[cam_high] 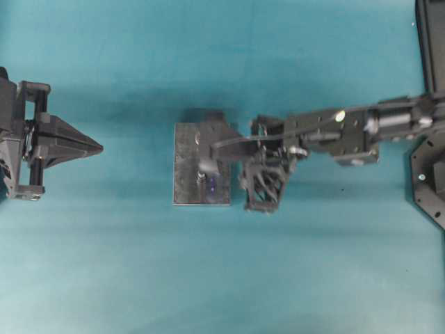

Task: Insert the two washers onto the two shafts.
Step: 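Grasp the lower silver washer with the right gripper and lift it, then carry the washer over the lower shaft and lower it onto the shaft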

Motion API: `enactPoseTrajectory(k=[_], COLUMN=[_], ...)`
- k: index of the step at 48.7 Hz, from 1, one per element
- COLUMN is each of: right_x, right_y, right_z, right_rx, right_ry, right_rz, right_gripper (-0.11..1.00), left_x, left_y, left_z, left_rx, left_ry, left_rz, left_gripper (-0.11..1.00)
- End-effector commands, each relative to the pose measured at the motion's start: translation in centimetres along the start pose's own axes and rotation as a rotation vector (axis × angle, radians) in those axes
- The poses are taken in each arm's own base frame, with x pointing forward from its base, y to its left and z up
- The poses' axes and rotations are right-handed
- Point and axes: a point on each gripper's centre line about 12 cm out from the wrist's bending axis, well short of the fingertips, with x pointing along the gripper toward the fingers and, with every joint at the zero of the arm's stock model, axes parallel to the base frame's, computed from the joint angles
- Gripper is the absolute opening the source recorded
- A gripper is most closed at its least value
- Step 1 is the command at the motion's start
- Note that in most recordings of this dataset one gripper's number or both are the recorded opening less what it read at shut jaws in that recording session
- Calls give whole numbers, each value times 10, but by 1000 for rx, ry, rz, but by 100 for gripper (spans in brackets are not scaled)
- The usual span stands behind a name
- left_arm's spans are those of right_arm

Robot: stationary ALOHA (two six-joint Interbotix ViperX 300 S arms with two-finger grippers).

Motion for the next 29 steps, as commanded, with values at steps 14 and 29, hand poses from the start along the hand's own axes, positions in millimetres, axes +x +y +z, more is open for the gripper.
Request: enactPoseTrajectory(k=[14,29], right_x=[-53,-42], right_y=[4,12], right_z=[53,66], right_rx=[-53,-92], right_ry=[-85,-84], right_rz=[-24,-19], right_gripper=[35,35], left_x=[0,-1], left_y=[-1,-1], left_z=[8,7], left_rx=[3,1], left_ry=[-24,-24], left_rz=[-4,-4], left_gripper=[0,0])
